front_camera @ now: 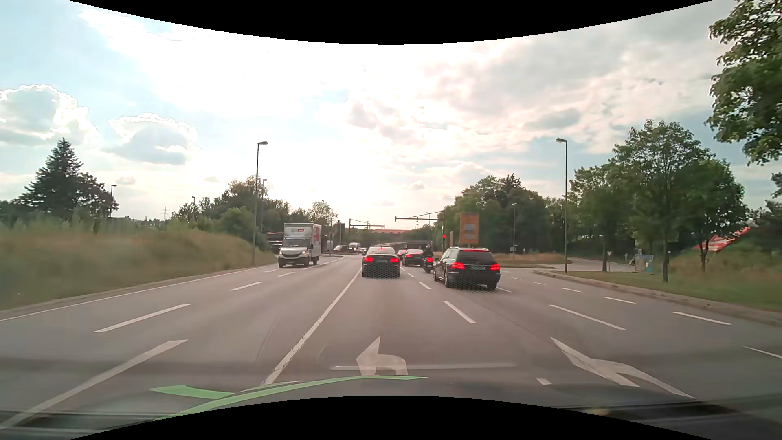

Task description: Follow the waypoints while adhering to traffic rules and regulations

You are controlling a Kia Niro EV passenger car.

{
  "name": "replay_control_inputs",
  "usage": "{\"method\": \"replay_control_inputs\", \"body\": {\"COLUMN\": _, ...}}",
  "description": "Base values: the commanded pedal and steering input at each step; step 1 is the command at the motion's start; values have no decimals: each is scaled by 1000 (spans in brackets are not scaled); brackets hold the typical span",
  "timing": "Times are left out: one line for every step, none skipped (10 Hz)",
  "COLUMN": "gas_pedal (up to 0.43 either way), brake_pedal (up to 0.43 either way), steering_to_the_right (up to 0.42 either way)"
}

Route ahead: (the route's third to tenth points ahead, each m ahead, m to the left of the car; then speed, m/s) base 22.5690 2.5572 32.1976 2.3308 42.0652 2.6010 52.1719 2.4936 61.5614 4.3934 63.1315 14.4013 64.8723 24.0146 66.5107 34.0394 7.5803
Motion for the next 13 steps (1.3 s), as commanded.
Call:
{"method": "replay_control_inputs", "body": {"gas_pedal": 0, "brake_pedal": 0, "steering_to_the_right": -7}}
{"method": "replay_control_inputs", "body": {"gas_pedal": 0, "brake_pedal": 0, "steering_to_the_right": -7}}
{"method": "replay_control_inputs", "body": {"gas_pedal": 0, "brake_pedal": 0, "steering_to_the_right": -7}}
{"method": "replay_control_inputs", "body": {"gas_pedal": 0, "brake_pedal": 0, "steering_to_the_right": -7}}
{"method": "replay_control_inputs", "body": {"gas_pedal": 0, "brake_pedal": 0, "steering_to_the_right": -7}}
{"method": "replay_control_inputs", "body": {"gas_pedal": 0, "brake_pedal": 0, "steering_to_the_right": -7}}
{"method": "replay_control_inputs", "body": {"gas_pedal": 0, "brake_pedal": 18, "steering_to_the_right": -7}}
{"method": "replay_control_inputs", "body": {"gas_pedal": 0, "brake_pedal": 55, "steering_to_the_right": -7}}
{"method": "replay_control_inputs", "body": {"gas_pedal": 0, "brake_pedal": 73, "steering_to_the_right": -7}}
{"method": "replay_control_inputs", "body": {"gas_pedal": 0, "brake_pedal": 85, "steering_to_the_right": -7}}
{"method": "replay_control_inputs", "body": {"gas_pedal": 0, "brake_pedal": 91, "steering_to_the_right": -7}}
{"method": "replay_control_inputs", "body": {"gas_pedal": 0, "brake_pedal": 98, "steering_to_the_right": -7}}
{"method": "replay_control_inputs", "body": {"gas_pedal": 0, "brake_pedal": 110, "steering_to_the_right": -7}}
